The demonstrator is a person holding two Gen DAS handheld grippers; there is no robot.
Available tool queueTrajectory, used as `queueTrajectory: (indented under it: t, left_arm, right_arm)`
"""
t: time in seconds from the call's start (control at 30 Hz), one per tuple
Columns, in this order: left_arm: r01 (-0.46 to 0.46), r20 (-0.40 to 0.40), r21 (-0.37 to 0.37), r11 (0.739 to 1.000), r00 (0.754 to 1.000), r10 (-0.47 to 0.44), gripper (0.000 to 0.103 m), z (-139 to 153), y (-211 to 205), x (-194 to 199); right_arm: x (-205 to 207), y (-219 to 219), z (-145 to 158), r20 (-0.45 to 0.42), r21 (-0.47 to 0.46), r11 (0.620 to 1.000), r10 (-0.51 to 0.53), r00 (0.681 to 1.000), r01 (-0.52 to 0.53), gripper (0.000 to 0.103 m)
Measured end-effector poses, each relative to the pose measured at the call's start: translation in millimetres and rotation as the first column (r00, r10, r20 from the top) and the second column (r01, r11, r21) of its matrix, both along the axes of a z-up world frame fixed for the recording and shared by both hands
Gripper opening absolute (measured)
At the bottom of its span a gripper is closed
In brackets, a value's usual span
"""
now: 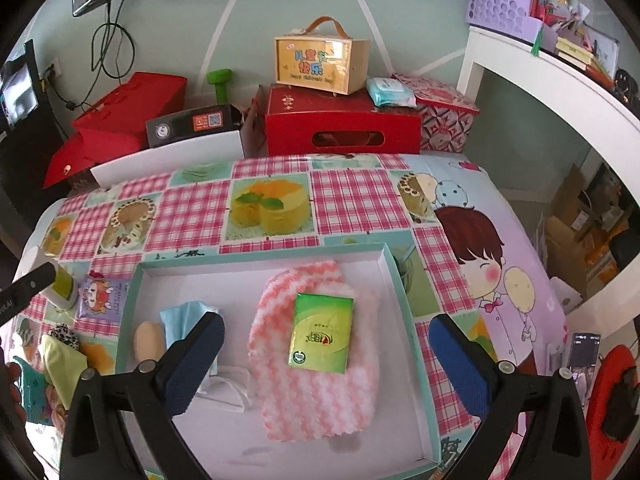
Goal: Organize soft objects
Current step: 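Move both open tools back toward the pile of items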
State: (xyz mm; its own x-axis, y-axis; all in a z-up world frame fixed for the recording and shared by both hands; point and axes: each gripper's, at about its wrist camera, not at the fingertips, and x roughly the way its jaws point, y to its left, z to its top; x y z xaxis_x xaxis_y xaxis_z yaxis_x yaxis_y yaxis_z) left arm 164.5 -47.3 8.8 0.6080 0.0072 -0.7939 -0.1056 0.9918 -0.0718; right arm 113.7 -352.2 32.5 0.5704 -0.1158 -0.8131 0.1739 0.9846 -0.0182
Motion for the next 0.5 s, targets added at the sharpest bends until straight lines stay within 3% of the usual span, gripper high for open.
queueTrajectory:
  t: [0.5]
  left_arm:
    - [-0.213, -0.046, 0.051, 0.976, 0.976, 0.215, 0.101, -4.2, 82.7, -3.5]
  right_arm:
    - [5.6, 14.4, -8.7, -0.032, 0.001, 0.999, 0.041, 0.999, -0.041, 0.103]
